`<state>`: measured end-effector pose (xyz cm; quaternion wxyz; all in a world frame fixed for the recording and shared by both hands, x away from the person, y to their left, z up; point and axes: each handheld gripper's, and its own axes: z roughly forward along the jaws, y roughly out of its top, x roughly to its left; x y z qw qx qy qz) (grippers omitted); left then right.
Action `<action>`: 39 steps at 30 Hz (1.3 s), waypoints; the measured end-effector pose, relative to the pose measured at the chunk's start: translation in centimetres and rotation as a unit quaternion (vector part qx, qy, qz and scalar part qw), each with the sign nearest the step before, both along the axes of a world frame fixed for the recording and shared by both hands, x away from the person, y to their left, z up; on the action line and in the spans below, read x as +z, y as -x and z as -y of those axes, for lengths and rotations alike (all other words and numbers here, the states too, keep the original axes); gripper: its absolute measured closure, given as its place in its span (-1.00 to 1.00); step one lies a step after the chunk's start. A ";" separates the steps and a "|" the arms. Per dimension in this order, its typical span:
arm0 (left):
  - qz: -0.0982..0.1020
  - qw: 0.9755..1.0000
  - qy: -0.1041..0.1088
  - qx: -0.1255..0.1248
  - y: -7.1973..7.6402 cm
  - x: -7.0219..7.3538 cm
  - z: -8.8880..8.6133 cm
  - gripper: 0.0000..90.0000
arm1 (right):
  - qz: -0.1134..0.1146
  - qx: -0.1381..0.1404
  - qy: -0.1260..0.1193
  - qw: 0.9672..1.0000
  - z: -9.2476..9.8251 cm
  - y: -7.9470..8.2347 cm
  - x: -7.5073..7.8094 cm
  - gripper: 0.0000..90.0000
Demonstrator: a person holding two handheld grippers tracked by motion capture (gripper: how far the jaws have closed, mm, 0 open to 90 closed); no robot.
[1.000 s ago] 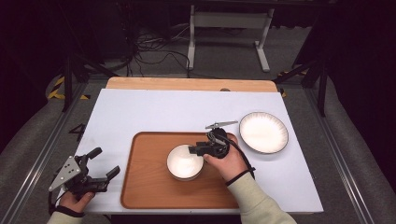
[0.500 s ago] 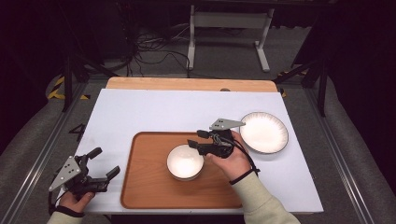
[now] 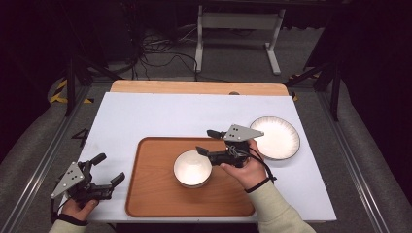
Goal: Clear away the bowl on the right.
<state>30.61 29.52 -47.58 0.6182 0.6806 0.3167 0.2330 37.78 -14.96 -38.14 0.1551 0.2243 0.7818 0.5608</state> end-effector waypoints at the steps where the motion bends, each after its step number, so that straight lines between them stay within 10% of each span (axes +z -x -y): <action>1: 0.000 1.000 0.000 0.000 0.0 0.0 0.0 -0.98 | 0.000 0.000 0.000 1.000 0.0 0.0 0.0 -0.31; 39: -0.001 1.000 0.001 0.001 0.0 0.0 0.0 -0.98 | 0.034 -0.052 -0.038 0.997 8.4 2.4 0.7 -0.45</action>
